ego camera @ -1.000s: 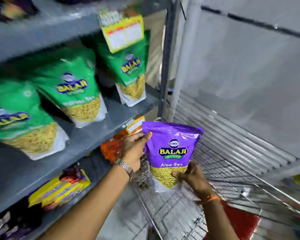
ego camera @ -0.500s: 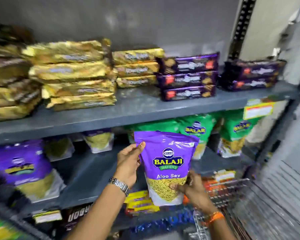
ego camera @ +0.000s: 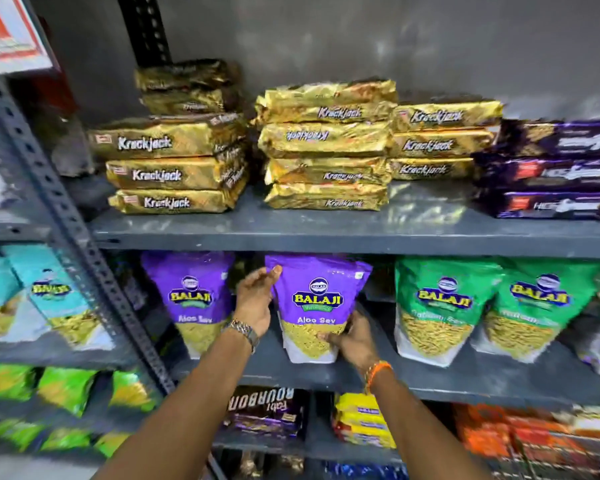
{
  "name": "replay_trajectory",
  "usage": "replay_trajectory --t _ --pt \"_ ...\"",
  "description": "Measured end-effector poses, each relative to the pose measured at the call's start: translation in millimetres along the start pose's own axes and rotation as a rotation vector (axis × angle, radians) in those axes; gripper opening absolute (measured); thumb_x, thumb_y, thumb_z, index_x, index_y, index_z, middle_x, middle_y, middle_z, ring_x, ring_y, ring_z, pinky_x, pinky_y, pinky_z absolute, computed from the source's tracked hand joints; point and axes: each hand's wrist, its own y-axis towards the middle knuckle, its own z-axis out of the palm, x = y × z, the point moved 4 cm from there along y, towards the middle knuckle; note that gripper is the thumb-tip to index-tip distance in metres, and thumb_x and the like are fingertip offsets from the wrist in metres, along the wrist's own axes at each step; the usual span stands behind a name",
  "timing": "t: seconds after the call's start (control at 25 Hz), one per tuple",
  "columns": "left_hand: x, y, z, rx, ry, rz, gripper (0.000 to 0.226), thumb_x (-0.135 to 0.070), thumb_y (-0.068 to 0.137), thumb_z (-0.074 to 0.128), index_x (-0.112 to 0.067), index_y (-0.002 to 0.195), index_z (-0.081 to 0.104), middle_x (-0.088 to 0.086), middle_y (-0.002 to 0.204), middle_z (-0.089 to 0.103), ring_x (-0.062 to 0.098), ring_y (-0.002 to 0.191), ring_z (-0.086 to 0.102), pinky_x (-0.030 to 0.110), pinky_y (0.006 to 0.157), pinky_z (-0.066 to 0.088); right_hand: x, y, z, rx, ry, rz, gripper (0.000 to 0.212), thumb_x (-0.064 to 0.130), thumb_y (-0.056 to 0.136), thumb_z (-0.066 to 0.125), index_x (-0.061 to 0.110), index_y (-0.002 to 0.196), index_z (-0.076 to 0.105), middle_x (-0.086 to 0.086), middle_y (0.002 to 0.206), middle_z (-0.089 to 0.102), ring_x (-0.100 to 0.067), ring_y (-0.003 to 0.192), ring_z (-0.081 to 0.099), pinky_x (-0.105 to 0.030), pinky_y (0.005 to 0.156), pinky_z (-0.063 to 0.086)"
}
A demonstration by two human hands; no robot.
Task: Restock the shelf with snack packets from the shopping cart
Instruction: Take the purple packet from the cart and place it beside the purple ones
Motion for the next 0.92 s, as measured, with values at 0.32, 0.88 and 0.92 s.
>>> replay_trajectory --t 0.32,0.88,0.92 --pt "-2.5 16.6 -10.4 0.037 -0.061 0.024 0.027 0.006 0.091 0.057 -0.017 0.078 0.057 -0.011 0.055 0.067 -0.006 0.041 0.053 0.01 0.042 0.038 63.7 21.6 0.4 -0.073 0.268 -0.114 0.035 0.007 0.078 0.076 0.007 0.111 0.063 0.002 0.095 0.077 -0.01 0.088 0.07 -0.026 0.082 0.057" --pt "146.7 19.8 -57.8 0.156 0.634 0.165 0.104 -0.031 0.02 0.101 -0.026 0.113 0.054 -0.005 0.107 0.073 0.02 0.103 0.07 0.039 0.088 0.059 93.3 46.7 -4.3 -0.183 0.626 -0.296 0.018 -0.003 0.081 0.066 0.011 0.076 0.057 0.005 0.06 0.073 0.0 0.056 0.065 -0.015 0.06 0.055" --pt "151.7 23.9 -61.1 0.137 0.661 0.214 0.101 -0.032 0.024 0.101 -0.029 0.114 0.055 -0.007 0.108 0.073 0.018 0.104 0.07 0.04 0.089 0.058 92.1 47.5 -5.7 -0.179 0.647 -0.307 0.017 0.0 0.078 0.069 0.011 0.075 0.056 0.004 0.059 0.073 -0.001 0.055 0.065 -0.016 0.06 0.055"
